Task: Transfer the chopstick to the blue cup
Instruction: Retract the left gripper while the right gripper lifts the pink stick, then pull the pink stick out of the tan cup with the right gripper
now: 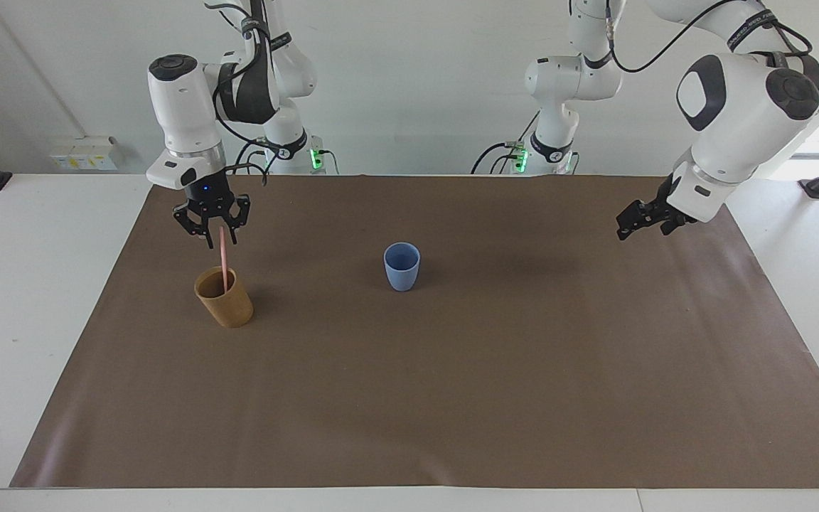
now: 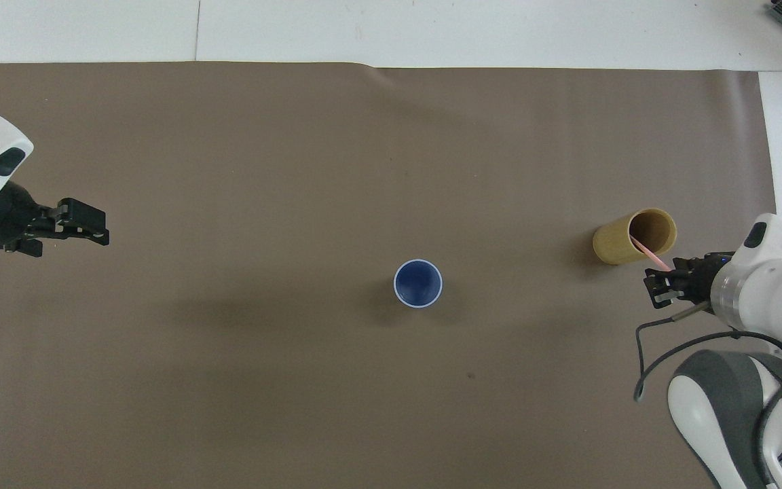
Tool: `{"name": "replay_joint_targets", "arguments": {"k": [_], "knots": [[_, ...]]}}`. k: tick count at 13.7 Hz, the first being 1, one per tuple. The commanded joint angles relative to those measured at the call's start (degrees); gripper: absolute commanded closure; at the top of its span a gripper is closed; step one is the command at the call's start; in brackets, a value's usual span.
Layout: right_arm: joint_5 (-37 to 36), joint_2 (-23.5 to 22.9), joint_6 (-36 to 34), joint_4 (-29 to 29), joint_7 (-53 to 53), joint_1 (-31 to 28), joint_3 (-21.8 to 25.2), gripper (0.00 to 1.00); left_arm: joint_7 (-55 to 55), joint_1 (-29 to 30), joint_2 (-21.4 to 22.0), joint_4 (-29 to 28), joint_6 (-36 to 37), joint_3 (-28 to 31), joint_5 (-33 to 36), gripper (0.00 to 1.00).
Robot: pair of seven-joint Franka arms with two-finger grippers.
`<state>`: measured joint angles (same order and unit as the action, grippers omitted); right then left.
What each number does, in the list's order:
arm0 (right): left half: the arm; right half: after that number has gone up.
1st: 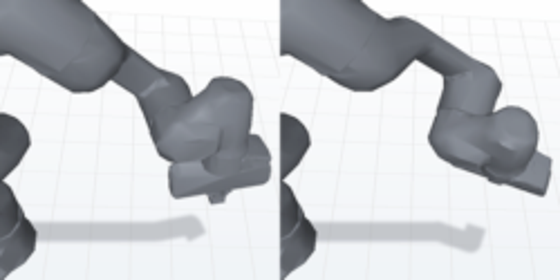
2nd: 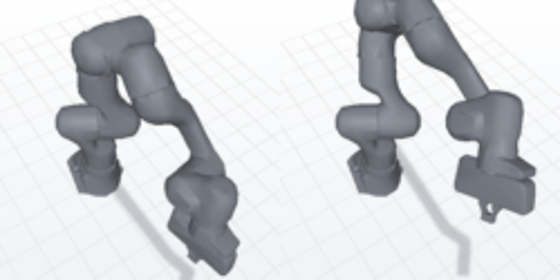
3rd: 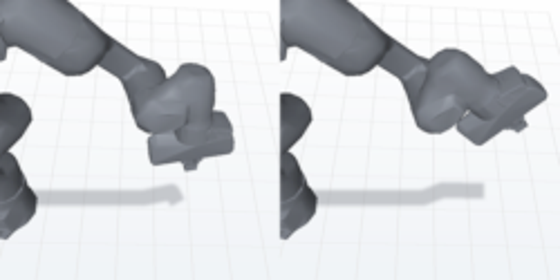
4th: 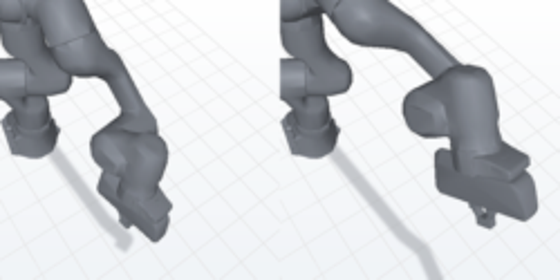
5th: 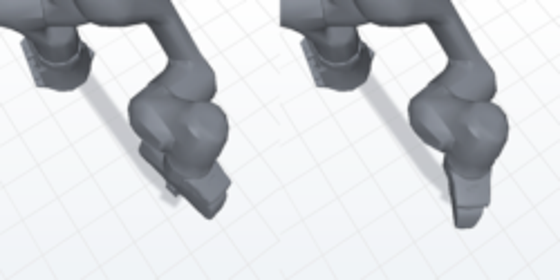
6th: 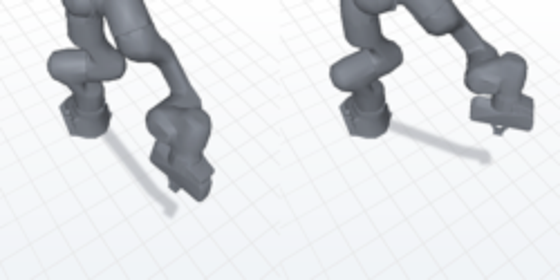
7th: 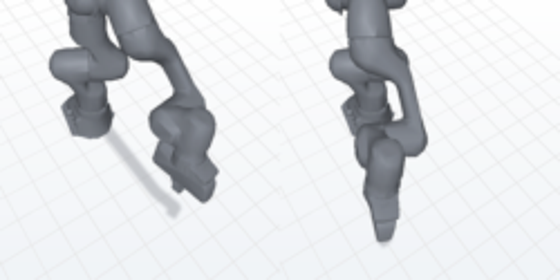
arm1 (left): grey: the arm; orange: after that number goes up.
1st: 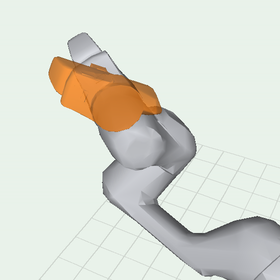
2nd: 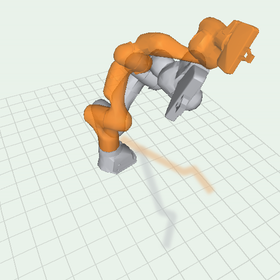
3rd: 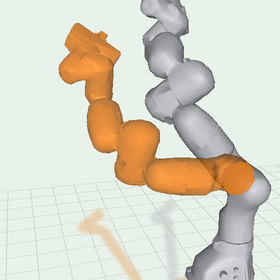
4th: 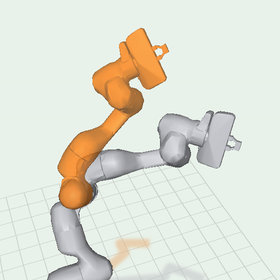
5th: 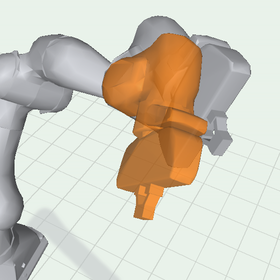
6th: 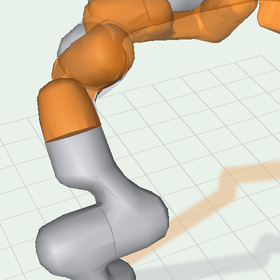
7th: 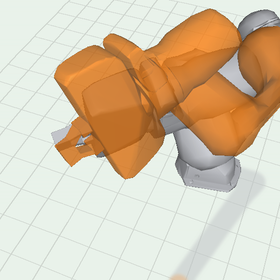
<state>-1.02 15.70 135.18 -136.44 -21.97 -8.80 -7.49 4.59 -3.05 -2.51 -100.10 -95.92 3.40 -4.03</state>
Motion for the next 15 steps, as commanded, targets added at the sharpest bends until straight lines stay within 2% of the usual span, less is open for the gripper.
{"name": "replay_joint_targets", "arguments": {"k": [1, 4, 7, 8, 10, 12, 13, 15], "knots": [[1.11, 1.18, 0.7, -1.11, -1.93, 0.36, -0.07, 0.72, -4.06, 4.1, 2.42, -0.71, 1.44, -0.67, 0.08, 0.0], [1.28, 0.83, 2.1, -0.94, -1.93, 0.45, -0.07, 0.91, -7.13, 5.94, 2.95, -0.36, 1.71, -0.67, 3.59, 0.0], [1.37, 0.39, 2.11, -0.5, -1.85, 0.45, -0.07, 0.93, -7.67, 7.01, 3.47, 0.52, 1.71, -0.67, 3.59, 0.0], [1.37, 0.39, 2.11, -0.41, -1.76, 0.36, -0.07, 0.99, -7.67, 6.92, 3.74, 2.18, 2.4, -0.76, 3.59, 0.0], [1.37, 0.3, 1.58, 0.73, -1.5, 0.36, -0.07, 1.0, -7.67, 8.23, 3.48, 7.26, 5.64, -1.64, 3.6, 0.0], [1.37, 0.04, 0.71, 2.66, -0.62, 0.36, -0.07, 1.0, -7.06, 10.43, 3.03, 11.67, 8.55, -5.66, 3.33, 0.0], [1.37, -0.05, -0.95, 4.06, -0.18, 0.36, -0.07, 1.0, -6.45, 11.65, 3.04, 12.38, 8.65, -7.42, 3.07, 0.0], [1.37, -0.05, -6.82, 8.18, 1.14, 0.45, -0.07, 1.0, -1.63, 10.18, 3.21, 12.3, 8.3, -8.85, 2.89, 0.0]]}}
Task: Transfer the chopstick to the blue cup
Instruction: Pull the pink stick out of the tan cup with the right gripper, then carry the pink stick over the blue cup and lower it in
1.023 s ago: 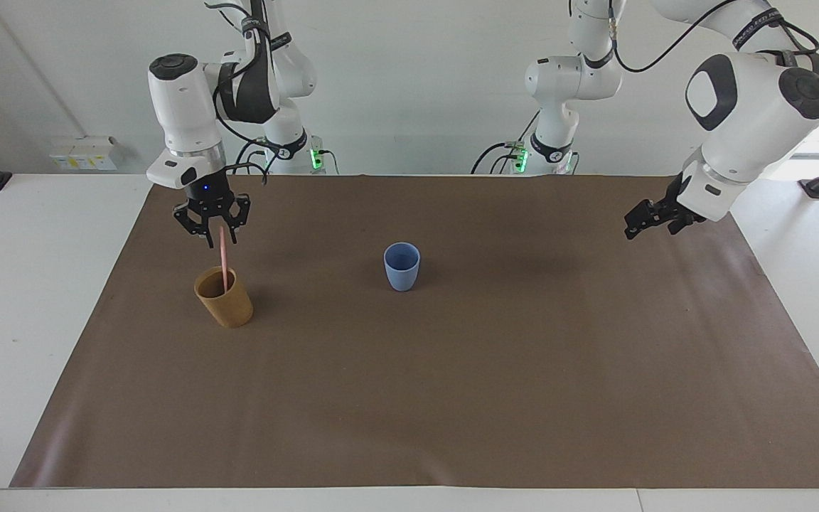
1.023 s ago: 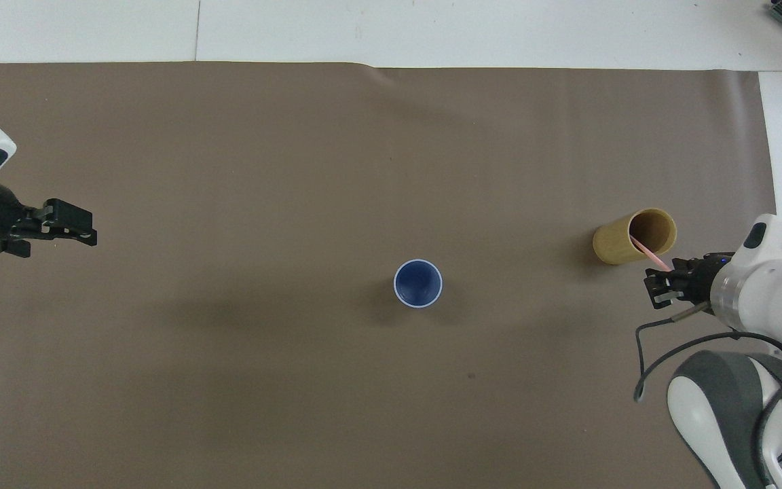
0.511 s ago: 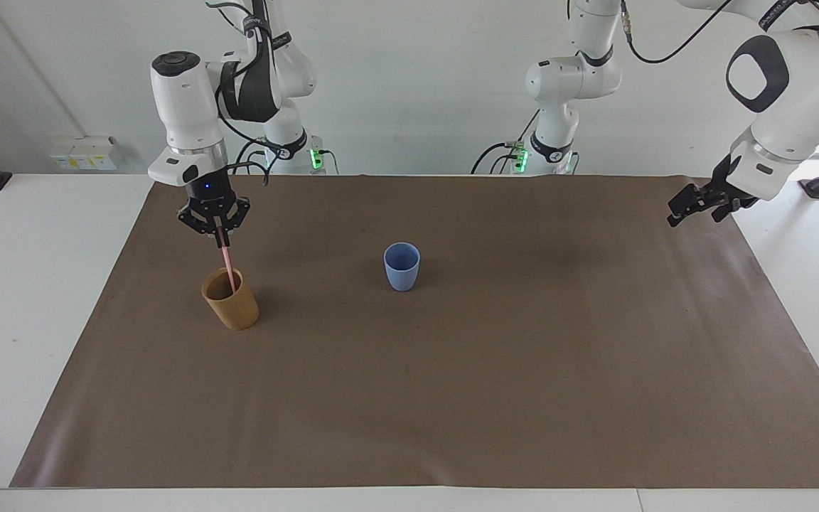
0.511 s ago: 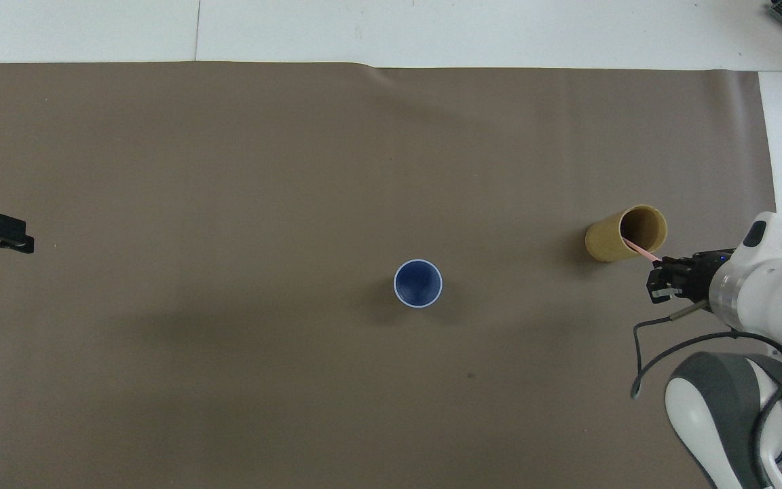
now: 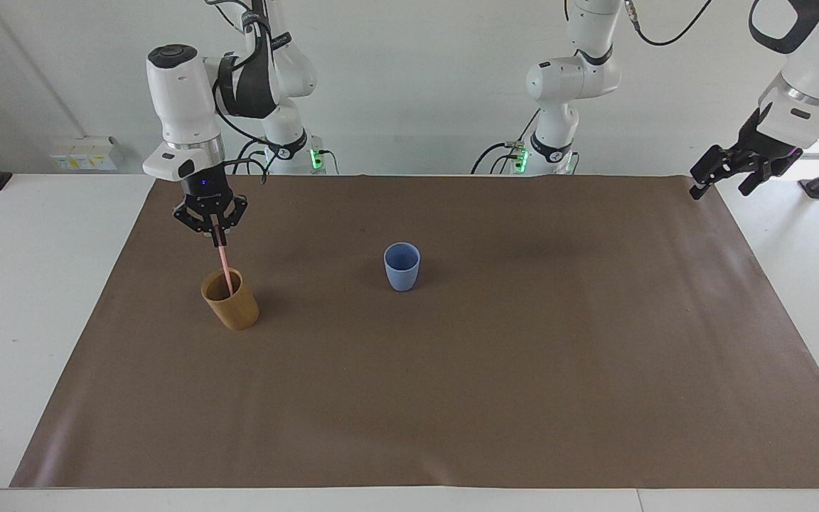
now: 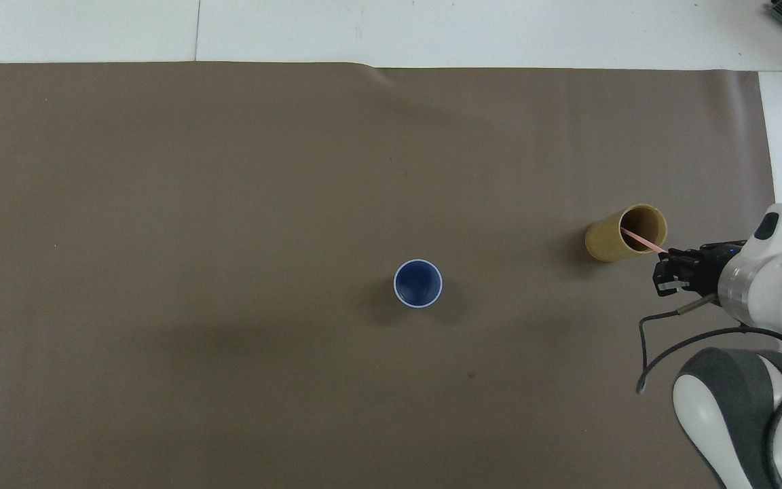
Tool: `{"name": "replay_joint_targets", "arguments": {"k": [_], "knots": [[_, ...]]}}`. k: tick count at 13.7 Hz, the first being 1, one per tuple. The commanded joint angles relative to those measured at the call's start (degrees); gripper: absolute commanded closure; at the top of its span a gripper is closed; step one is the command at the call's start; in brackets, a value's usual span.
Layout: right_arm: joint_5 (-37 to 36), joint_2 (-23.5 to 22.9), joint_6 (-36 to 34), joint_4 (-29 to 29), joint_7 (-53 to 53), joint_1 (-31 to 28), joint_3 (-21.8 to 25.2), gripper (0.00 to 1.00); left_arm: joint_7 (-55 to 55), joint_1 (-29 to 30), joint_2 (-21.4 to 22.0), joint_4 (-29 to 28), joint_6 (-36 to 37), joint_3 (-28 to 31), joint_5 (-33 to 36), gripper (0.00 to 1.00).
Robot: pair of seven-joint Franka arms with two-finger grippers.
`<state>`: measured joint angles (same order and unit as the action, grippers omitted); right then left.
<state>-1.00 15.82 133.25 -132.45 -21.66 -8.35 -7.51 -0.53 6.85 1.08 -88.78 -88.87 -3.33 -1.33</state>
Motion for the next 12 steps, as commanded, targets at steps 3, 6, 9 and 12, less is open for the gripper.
{"name": "replay_joint_targets", "arguments": {"k": [3, 6, 9, 12], "knots": [[1.35, -1.31, -13.61, 11.57, 3.28, 0.0, -0.14, 1.0, 5.36, -2.9, 0.85, -1.03, 1.59, -1.5, 0.01, 0.0], [1.26, -2.19, -23.27, 17.99, 8.55, -0.18, -0.14, 1.0, 5.36, -3.16, 0.86, 0.27, 2.38, -1.68, 0.01, 0.0], [1.26, -3.68, -28.21, 22.66, 10.92, 0.0, -0.22, 1.0, 4.92, -3.07, 1.73, -1.04, 3.26, -1.41, 0.01, 0.0], [1.26, -5.53, -33.75, 27.14, 18.91, 0.87, -1.45, 1.0, 4.66, -3.16, 2.09, -1.48, 3.44, -1.32, 0.01, 0.0]]}}
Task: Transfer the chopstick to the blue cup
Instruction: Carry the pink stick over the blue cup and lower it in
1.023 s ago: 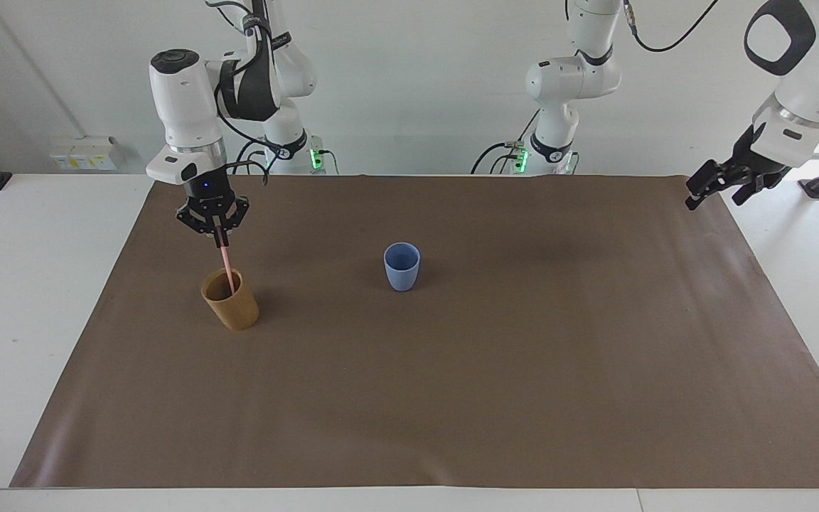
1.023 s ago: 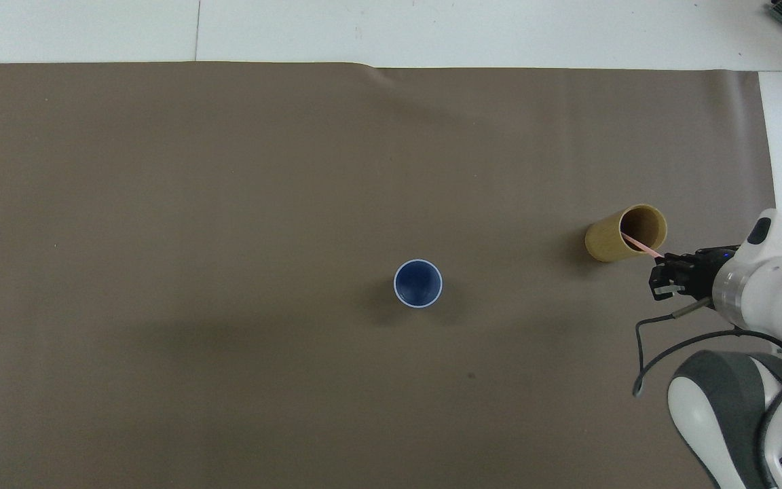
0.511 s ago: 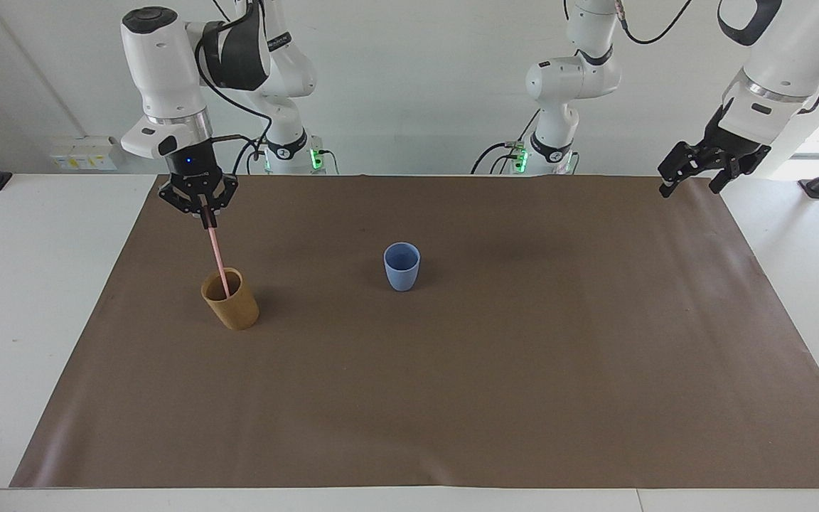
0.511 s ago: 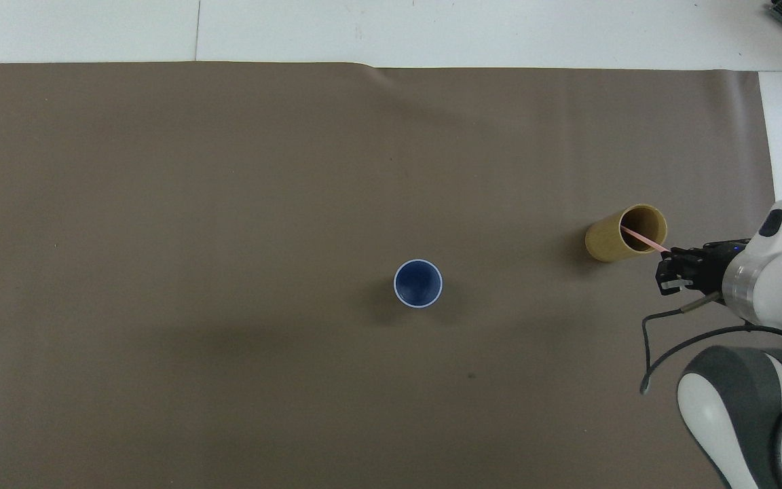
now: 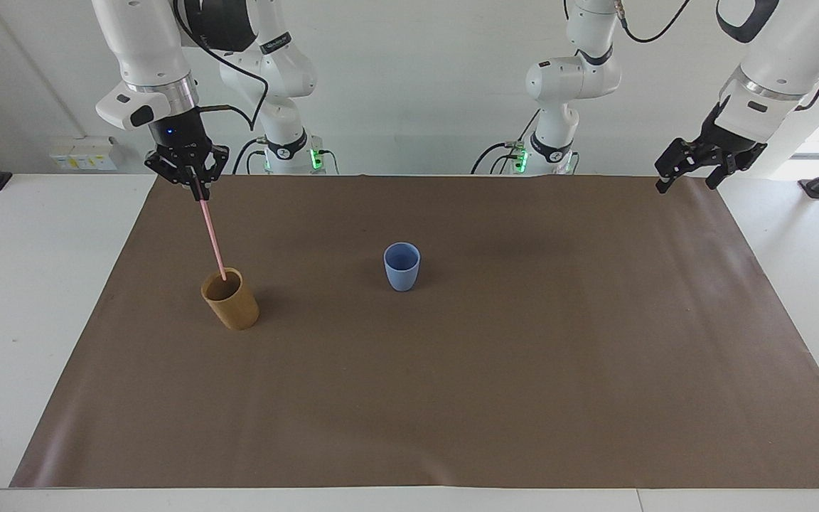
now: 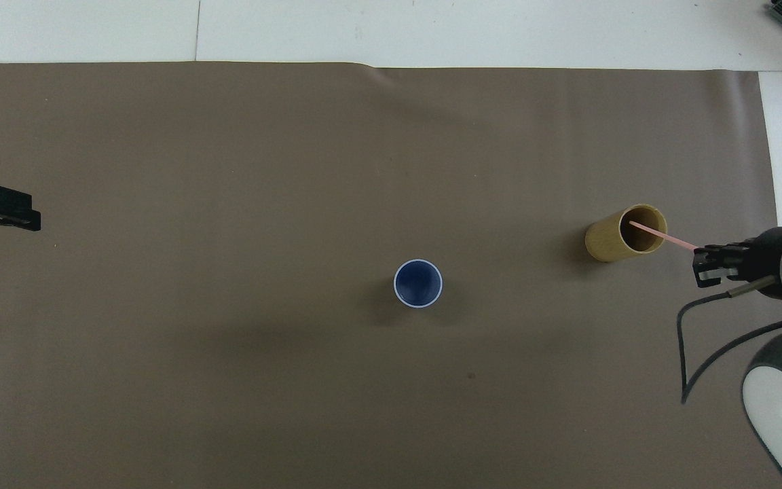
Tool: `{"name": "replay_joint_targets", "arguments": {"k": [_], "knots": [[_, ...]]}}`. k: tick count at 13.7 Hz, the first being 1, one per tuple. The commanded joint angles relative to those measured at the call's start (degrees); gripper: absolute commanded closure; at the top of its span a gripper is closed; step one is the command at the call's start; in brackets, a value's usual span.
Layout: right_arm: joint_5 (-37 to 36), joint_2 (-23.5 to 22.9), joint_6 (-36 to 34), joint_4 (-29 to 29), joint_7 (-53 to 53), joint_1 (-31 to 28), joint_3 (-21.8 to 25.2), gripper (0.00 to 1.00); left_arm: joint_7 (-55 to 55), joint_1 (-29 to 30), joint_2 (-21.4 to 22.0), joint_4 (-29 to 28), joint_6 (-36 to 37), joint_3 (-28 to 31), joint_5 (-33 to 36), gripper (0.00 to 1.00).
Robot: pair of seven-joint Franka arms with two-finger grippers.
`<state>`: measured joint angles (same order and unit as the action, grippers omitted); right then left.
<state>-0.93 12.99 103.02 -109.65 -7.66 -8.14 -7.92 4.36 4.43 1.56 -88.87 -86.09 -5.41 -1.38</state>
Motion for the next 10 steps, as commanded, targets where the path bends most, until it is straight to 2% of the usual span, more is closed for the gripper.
{"name": "replay_joint_targets", "arguments": {"k": [1, 4, 7, 10], "knots": [[1.2, -2.97, -4.39, 5.49, 7.98, 1.36, -1.75, 1.0, -0.23, -0.74, 1.52, -1.22, 0.66, 0.75, 0.06, 0.0], [2.24, -3.06, -3.97, 5.76, 21.75, 5.4, -3.42, 1.0, 0.21, -0.65, 1.69, -1.4, 1.27, 0.58, 0.06, 0.0], [10.05, -2.98, -1.61, 5.5, 43.72, 11.11, -3.42, 1.0, 0.3, -0.39, 1.52, -0.96, 1.18, 0.58, 0.06, 0.0], [10.86, -3.59, 1.3, 4.8, 53.69, 18.22, -3.69, 1.0, 0.21, 0.22, 1.52, -0.96, 1.01, 0.67, 0.06, 0.0]]}}
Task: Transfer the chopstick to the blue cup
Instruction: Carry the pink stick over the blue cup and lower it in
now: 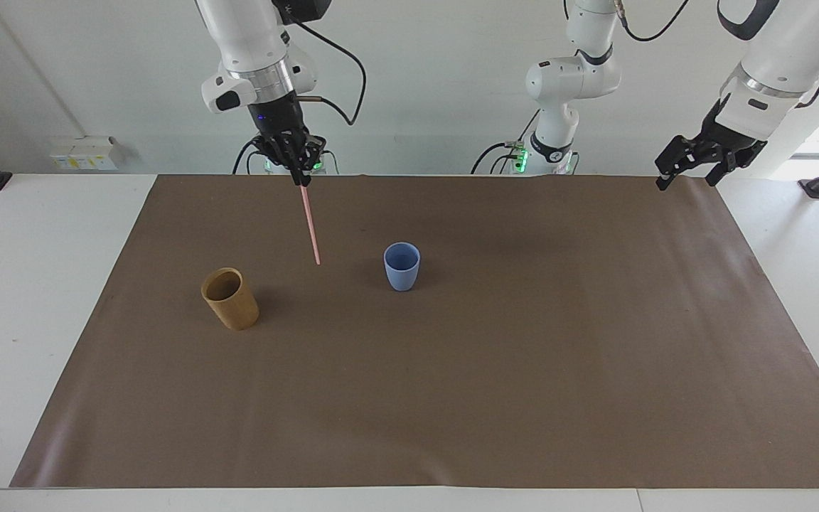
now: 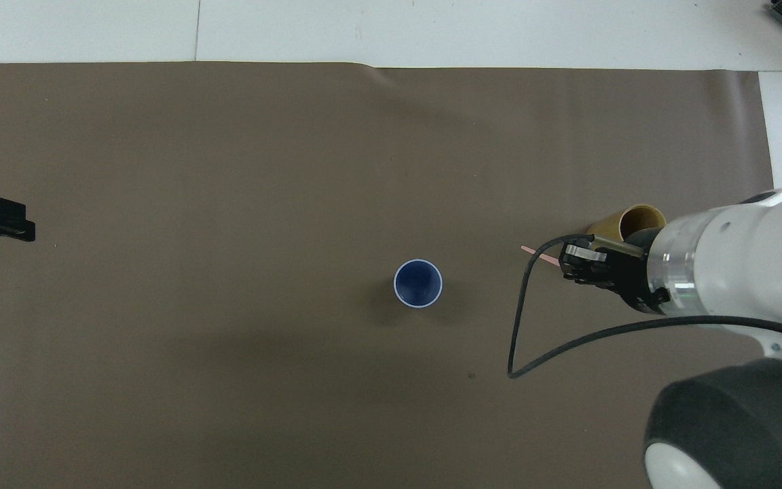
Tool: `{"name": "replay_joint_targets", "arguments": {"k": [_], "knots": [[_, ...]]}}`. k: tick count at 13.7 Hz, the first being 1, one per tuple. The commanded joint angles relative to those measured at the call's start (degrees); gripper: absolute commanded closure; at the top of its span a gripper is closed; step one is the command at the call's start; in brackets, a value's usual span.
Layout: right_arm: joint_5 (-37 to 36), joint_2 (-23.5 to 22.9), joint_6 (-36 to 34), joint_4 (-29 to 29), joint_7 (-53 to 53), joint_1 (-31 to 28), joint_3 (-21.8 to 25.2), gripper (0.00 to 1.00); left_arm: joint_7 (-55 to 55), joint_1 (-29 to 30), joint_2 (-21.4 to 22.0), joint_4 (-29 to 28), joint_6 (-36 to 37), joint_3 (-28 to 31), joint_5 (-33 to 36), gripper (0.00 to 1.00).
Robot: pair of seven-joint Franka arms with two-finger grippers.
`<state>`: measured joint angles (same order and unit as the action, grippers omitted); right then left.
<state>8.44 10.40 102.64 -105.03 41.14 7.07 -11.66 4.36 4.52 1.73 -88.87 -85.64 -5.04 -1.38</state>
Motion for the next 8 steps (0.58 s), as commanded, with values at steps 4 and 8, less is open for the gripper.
{"name": "replay_joint_targets", "arguments": {"k": [4, 8], "knots": [[2.02, -3.1, 3.71, -0.79, 10.0, 7.69, -0.03, 1.0, 0.3, -0.56, 1.34, -0.96, 0.57, 0.21, 0.15, 0.0], [2.02, -4.25, 4.76, -1.58, 10.36, 11.29, -0.03, 1.0, 0.3, 0.14, 1.34, -0.96, 0.57, 0.21, 0.15, 0.0]]}}
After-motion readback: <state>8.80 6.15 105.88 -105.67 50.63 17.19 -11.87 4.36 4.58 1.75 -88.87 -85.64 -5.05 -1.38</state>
